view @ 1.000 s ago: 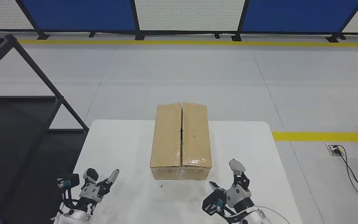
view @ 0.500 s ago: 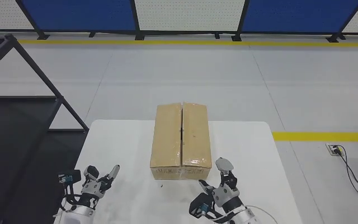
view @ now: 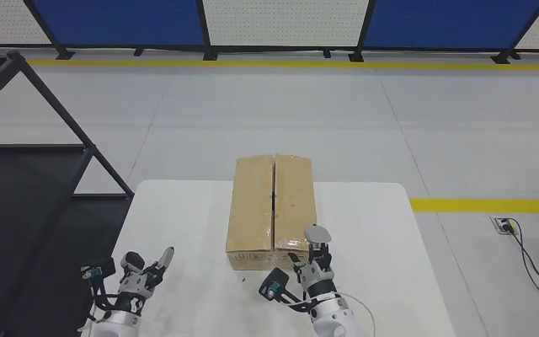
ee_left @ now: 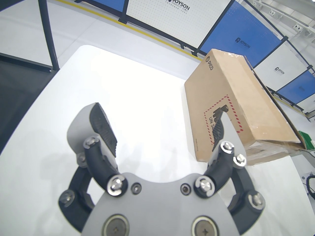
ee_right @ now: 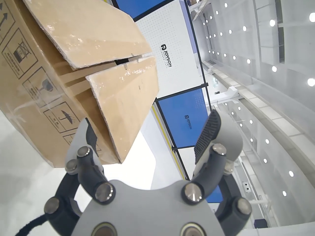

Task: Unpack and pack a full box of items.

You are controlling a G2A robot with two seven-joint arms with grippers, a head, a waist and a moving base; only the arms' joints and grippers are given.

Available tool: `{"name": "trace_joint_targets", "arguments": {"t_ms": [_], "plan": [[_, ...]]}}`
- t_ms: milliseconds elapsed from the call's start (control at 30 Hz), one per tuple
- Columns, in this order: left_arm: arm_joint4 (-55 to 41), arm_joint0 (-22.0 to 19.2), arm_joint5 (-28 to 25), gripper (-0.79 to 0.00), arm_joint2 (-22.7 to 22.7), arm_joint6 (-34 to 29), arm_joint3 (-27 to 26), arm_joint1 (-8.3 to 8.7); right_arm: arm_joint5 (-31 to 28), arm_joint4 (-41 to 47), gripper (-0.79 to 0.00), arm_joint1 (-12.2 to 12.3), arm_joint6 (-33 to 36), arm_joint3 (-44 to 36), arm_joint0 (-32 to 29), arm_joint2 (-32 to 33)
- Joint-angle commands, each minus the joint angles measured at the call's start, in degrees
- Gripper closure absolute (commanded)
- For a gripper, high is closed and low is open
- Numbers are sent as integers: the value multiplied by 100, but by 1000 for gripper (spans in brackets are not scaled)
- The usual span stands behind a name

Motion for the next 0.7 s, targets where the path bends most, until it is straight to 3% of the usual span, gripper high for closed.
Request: {"name": "trace_joint_targets", "arguments": {"t_ms": [0, 200, 233, 267, 300, 333, 367, 667], "plan": [[10, 36, -46, -785, 3, 34, -14, -5, 67, -13, -785, -49, 46, 87, 59, -37], [53, 89, -104, -785, 39, 83, -7, -24, 179, -168, -779, -172, 203, 258, 161, -101], [59, 94, -106, -785, 43, 92, -6, -27, 181, -193, -526, -193, 219, 293, 180, -116], [63, 98, -106, -785, 45, 99, -6, -30, 181, -206, -363, -214, 237, 332, 203, -126], [67, 101, -108, -785, 47, 105, -3, -33, 171, -205, -243, -236, 245, 376, 226, -136], [64, 105, -105, -785, 46, 112, 0, -36, 156, -204, -175, -256, 252, 415, 246, -142], [63, 110, -105, -785, 44, 118, 3, -39, 139, -208, -22, -274, 254, 458, 262, -147], [48, 127, -67, -785, 14, 108, 15, -63, 62, -313, 0, -354, 37, 607, 175, -21]]}}
